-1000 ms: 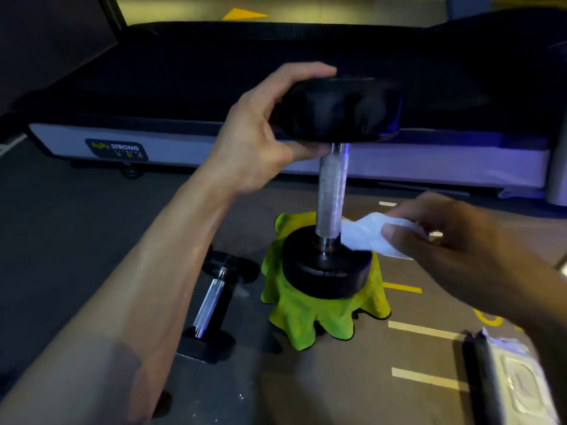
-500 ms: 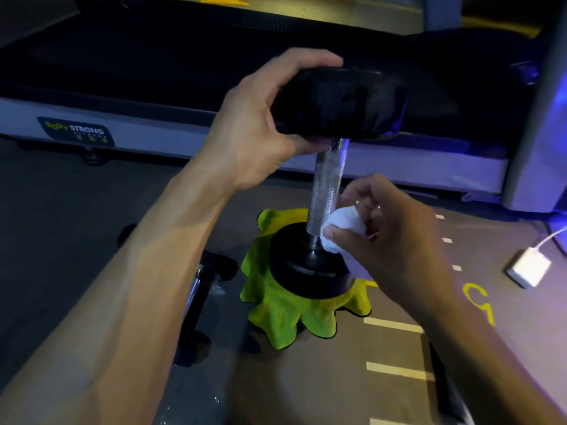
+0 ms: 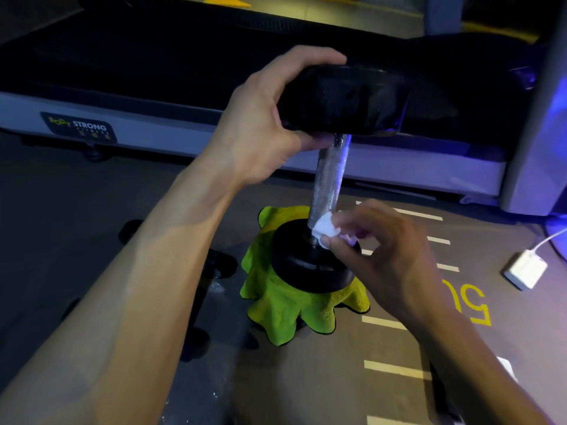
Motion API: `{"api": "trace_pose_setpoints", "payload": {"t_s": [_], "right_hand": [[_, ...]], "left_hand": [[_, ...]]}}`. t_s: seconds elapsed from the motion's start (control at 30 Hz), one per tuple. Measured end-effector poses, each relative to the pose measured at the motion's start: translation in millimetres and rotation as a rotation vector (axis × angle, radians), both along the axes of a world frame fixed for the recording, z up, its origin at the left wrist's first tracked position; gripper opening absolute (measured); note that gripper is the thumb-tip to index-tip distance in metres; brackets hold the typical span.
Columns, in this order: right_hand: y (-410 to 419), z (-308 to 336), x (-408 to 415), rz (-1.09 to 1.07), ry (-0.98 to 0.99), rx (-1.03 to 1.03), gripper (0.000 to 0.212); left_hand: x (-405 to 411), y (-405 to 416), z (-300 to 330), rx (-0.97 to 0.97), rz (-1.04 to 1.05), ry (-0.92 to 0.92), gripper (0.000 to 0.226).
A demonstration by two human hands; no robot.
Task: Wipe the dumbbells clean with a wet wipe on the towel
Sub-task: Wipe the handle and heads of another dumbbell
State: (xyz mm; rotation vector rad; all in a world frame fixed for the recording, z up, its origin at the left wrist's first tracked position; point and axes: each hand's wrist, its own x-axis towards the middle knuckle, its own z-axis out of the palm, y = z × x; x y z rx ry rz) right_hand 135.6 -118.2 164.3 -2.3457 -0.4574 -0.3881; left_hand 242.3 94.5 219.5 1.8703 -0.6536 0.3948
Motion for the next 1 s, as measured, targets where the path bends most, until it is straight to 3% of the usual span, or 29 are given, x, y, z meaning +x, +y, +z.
{"api": "trace_pose_setpoints", "payload": {"t_s": [0.13,0.27,0.37,0.63,0.73,0.8,0.93,1.0], "right_hand": [[-1.2,5.3,-2.7,0.133,0.043,-0.166,0.023],[8.2,34.4,9.5,0.165,0.229,-0.574,0.035],[17.1,36.2,12.6,0.156,0.136,-0.655,0.031],[0.5,11.5,13.1,0.157,-0.236,-0.463,0.026],[2.8,21.1,32.1,0.02,-0.354,-0.319,0.029],[6.4,18.5,31.2,0.012,-0.358,-0.304,0.028],[6.3,8.5,10.7,0.203,-0.183,-0.332,0.025],[6.0,17.1,22.1,0.163,-0.248,-0.327,0.023]], "left_hand": [[-1.6,-0.3,0.6,-0.007,0.0,0.007,0.075],[-2.5,-1.1,2.4,0.003,-0.001,0.021,0.076],[-2.0,1.3,3.2,0.01,0.008,0.014,0.075],[0.0,-1.4,0.1,0.0,0.04,0.011,0.075],[1.1,-0.6,0.5,0.02,0.055,0.0,0.074],[1.5,-0.6,1.8,0.031,0.062,-0.005,0.073],[-1.0,-1.3,1.0,0.013,0.043,-0.014,0.073],[-2.6,-4.8,1.1,0.016,0.027,-0.018,0.073]]}}
